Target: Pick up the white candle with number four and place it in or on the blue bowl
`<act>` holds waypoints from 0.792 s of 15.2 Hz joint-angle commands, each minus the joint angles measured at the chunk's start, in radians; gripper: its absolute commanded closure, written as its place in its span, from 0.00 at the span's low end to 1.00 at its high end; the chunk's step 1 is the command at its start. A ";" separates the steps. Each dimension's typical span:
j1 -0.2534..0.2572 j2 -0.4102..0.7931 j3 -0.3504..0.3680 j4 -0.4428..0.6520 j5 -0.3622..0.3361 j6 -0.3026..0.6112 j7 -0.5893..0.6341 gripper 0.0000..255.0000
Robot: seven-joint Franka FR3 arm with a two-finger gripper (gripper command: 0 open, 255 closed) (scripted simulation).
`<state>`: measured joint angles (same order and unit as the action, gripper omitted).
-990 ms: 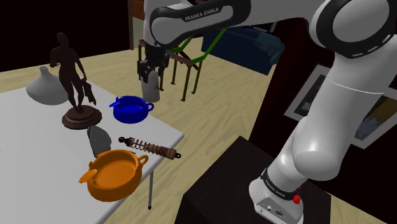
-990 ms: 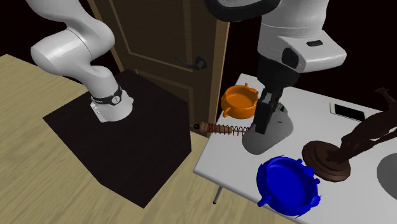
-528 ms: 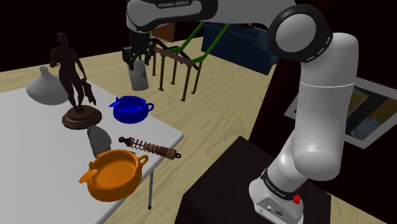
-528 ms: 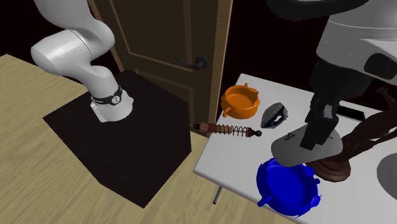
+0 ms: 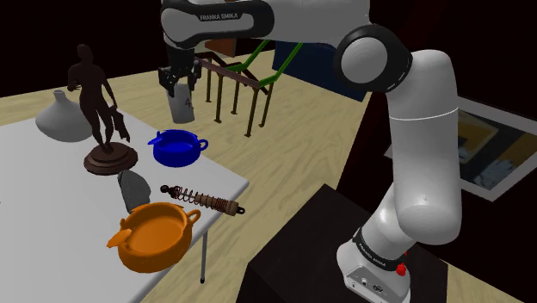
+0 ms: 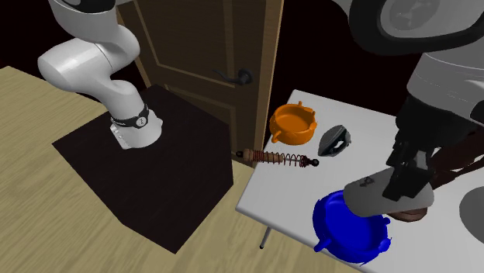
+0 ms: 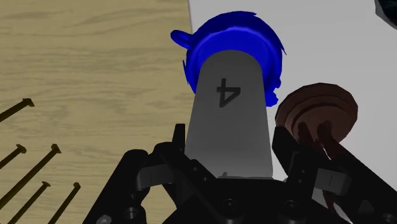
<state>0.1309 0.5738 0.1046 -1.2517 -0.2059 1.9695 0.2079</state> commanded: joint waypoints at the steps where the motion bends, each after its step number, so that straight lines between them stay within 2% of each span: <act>1: -0.001 0.000 -0.001 -0.024 -0.002 0.025 0.004 1.00; 12: -0.003 0.031 -0.006 -0.122 -0.014 0.153 0.026 1.00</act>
<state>0.1275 0.5998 0.0989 -1.3669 -0.2185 2.1094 0.2310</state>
